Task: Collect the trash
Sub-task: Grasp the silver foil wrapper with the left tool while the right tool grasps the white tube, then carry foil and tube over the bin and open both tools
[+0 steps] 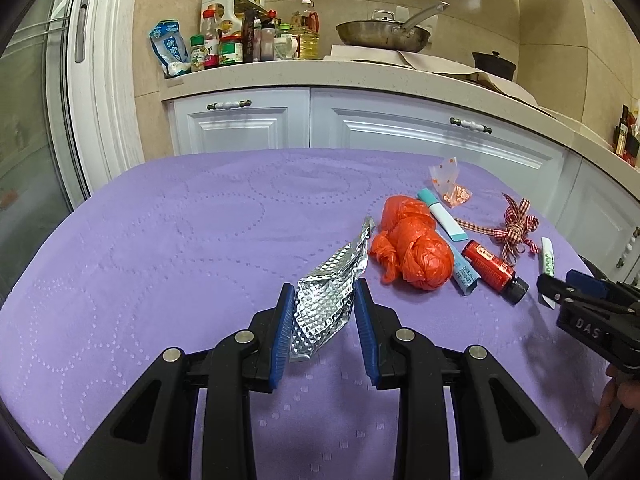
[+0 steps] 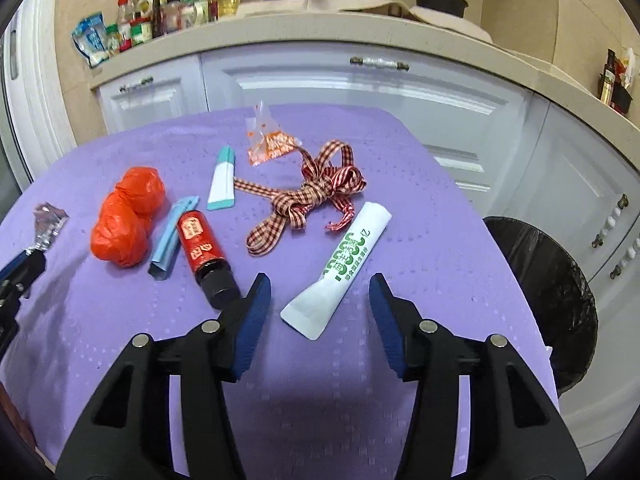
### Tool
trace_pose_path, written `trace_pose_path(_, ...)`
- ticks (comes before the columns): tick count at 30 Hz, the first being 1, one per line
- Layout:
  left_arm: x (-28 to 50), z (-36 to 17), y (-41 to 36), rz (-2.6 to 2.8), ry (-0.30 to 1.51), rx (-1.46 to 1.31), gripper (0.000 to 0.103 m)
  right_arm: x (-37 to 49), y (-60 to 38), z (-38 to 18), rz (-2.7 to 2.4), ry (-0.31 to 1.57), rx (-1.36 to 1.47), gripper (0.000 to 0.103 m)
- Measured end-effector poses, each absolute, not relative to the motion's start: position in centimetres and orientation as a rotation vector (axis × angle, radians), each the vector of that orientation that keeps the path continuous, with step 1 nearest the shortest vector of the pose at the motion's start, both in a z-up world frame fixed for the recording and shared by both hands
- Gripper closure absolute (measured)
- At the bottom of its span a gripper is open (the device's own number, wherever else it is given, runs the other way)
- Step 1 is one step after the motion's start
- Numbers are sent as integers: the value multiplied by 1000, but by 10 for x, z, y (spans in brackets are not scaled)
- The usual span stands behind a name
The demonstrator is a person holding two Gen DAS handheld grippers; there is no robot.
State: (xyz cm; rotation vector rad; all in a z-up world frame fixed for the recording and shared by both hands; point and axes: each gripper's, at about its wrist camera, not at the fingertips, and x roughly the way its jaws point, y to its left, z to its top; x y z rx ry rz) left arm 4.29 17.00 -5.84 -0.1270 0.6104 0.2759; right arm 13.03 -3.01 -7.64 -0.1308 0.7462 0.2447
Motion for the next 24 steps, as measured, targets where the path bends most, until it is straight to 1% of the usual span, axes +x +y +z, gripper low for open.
trace_pose_path(2,42,-57,171,278,606,-129,72,136,-30,-81,242,774,-128,57)
trace_pose_path(3,42,-56,171,281,604,-128,72,137,-31,-84,243,785,-126,66)
trace_pose_path(6,42,-56,171,282,606,-128,72,136,-33,-84,243,777,-119,77)
trace_pose_path(7,42,-56,171,281,606,-127,72,135,-34,-84,242,773,-120,79)
trace_pose_path(16,40,-61,163,294,604,-119,72,115,-52,-74,264,691,-84,80)
trace_pose_path(24,33,-51,147,278,566,-122,72,93,-72,-58,283,621,-69,80)
